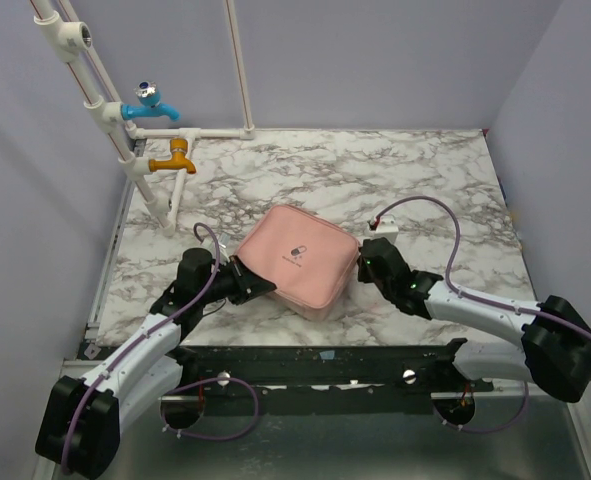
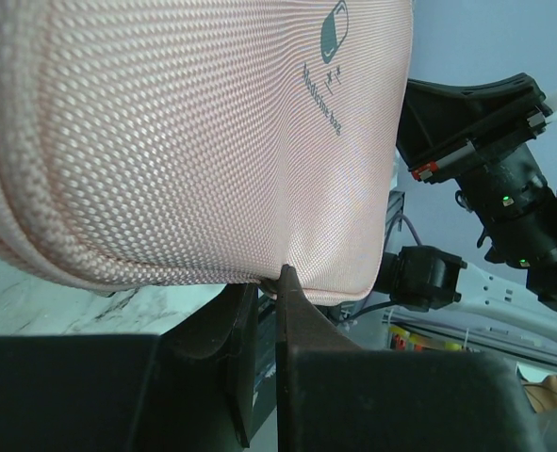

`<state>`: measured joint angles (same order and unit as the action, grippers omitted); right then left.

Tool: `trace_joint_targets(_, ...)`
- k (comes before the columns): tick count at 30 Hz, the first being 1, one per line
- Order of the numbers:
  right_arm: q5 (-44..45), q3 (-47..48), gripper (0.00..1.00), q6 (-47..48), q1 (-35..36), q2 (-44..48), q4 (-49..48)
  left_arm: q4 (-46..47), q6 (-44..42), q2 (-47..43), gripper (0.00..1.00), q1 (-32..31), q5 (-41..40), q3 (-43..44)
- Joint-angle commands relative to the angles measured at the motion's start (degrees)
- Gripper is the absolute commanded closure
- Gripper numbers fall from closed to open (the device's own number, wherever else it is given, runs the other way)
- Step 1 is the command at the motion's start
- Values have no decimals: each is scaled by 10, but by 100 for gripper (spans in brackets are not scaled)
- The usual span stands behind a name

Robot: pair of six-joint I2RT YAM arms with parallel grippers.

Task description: Organize the medicine kit

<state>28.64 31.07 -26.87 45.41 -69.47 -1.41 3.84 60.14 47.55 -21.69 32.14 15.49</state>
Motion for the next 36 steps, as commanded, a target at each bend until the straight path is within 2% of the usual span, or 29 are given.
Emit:
trace_joint_targets(1, 77, 11, 99, 3, -35, 15, -14, -2, -44, -10, 100, 2, 57, -6)
trace_joint_targets(5, 31, 0, 99, -22, -34, 22, -2, -31, -48, -18, 98, 2, 53, 6)
trace_joint_targets(6, 22, 3, 99, -34, -35, 18, 9, -50, -53, -23, 90, 3, 50, 8)
trace_joint_targets(8, 10, 8, 100, -51, -33, 9, 32, -81, -55, -42, 65, 2, 46, 10)
trace_joint_targets(10, 10, 6, 99, -65, -29, 11, 41, -102, -51, -65, 47, 3, 42, 9)
trace_joint_targets(12, 9, -3, 100, -77, -27, 23, 39, -129, -49, -90, 32, 2, 35, 9)
trace_joint_targets(14, 11, -8, 99, -89, -27, 37, 42, -149, -42, -112, 22, 2, 33, 5)
trace_joint_targets(19, 1, -14, 99, -118, -14, 52, 47, -148, 10, -161, 18, -3, 63, -29)
trace_joint_targets(25, 14, -36, 99, -194, 43, 72, 49, -177, 46, -219, 17, -27, 43, -56)
trace_joint_targets(32, 91, -53, 99, -329, 180, 76, 63, -202, 67, -241, 17, -31, 39, -48)
trace_joint_targets(36, 154, -20, 99, -381, 276, 24, 60, -227, 73, -255, 16, -37, 39, -41)
